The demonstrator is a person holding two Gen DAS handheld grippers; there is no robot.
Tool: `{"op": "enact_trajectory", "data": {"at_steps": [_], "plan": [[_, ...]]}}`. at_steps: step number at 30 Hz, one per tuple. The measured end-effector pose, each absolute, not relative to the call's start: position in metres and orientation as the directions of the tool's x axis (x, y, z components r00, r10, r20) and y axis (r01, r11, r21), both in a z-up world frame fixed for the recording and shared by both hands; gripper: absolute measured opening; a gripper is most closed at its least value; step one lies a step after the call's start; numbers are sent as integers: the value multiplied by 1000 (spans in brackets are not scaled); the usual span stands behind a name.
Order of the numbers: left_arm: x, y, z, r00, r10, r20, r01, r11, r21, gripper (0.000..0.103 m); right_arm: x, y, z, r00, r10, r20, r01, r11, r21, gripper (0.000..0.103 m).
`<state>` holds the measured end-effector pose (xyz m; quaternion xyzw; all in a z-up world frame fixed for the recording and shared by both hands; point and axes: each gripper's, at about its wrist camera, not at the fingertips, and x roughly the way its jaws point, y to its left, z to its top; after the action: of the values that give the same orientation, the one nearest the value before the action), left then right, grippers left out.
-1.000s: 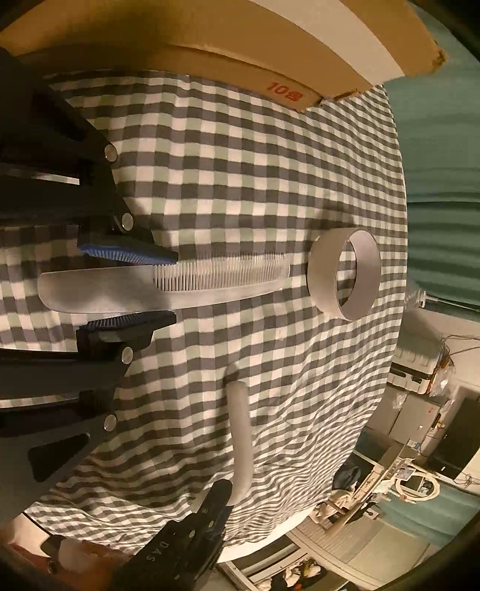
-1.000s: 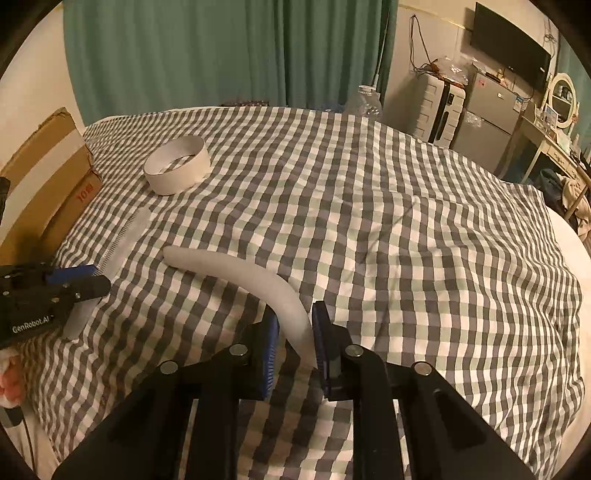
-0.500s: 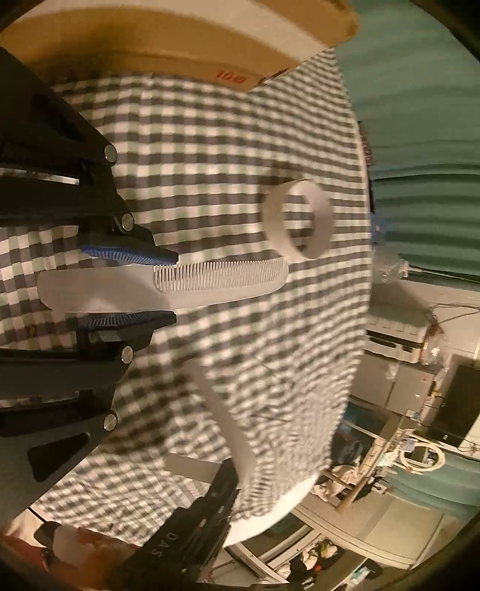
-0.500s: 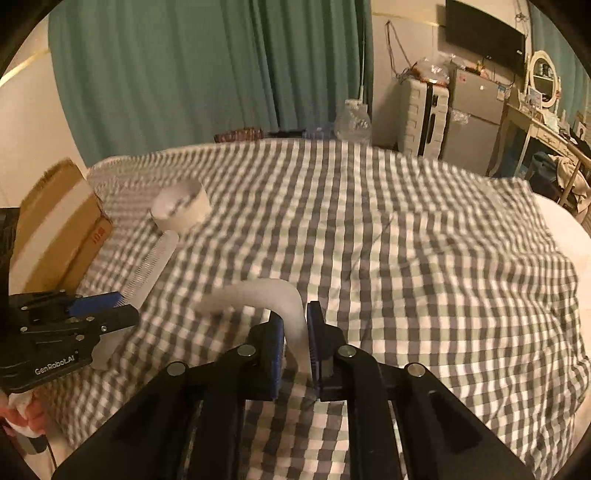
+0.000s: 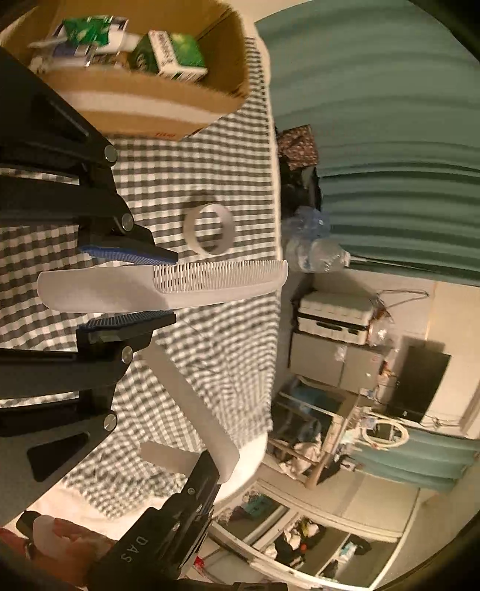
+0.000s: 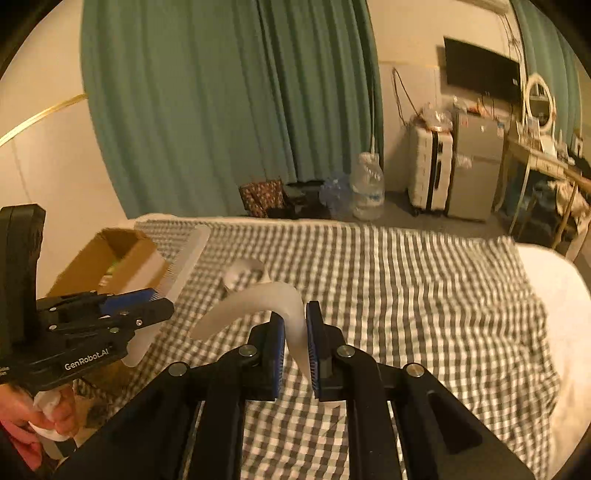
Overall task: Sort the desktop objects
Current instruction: 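Carry the comb and curved tube over the cardboard box and open both tools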
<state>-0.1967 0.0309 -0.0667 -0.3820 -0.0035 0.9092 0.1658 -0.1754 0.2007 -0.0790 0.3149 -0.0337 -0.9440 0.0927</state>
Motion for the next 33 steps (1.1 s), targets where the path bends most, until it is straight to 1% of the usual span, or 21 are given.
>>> {"op": "enact_trajectory", "data": {"at_steps": [2,5,9,12,15,18,21,25,32,33], "plan": [[-192,24,-49,-659,314,-683,-308,-942,-136,25,-168,191,-60,-796,-223,-563,188,-975,119,11],[-185,9,-20,-674,314,-669,-312,-942,-127,25,-158,172,-33,-814,-226,-535,209,-973,93,11],[-178,-22,11,-679,303,-668,-293,-947,-132,25,-149,136,-4,-827,-248,-505,249,-966,67,11],[-176,-49,24,-697,276,-662,-273,-956,-112,25,-148,99,10,-820,-288,-495,298,-953,61,11],[-174,-81,34,-711,238,-662,-251,-965,-78,25,-154,69,18,-801,-352,-484,348,-932,101,11],[-172,-116,35,-719,204,-665,-210,-975,-72,25,-160,34,22,-781,-403,-477,394,-911,125,11],[-172,-157,24,-724,140,-675,-140,-989,-56,25,-166,-4,18,-753,-440,-489,437,-890,128,11],[-177,-198,-4,-701,77,-709,-62,-997,-48,25,-186,-51,-1,-699,-465,-543,472,-871,137,11],[-184,-235,-71,-613,61,-788,-9,-997,-70,25,-222,-116,-57,-619,-428,-658,460,-877,138,11],[-186,-235,-77,-602,61,-796,-8,-997,-71,25,-225,-121,-62,-613,-423,-668,456,-879,138,14]]}}
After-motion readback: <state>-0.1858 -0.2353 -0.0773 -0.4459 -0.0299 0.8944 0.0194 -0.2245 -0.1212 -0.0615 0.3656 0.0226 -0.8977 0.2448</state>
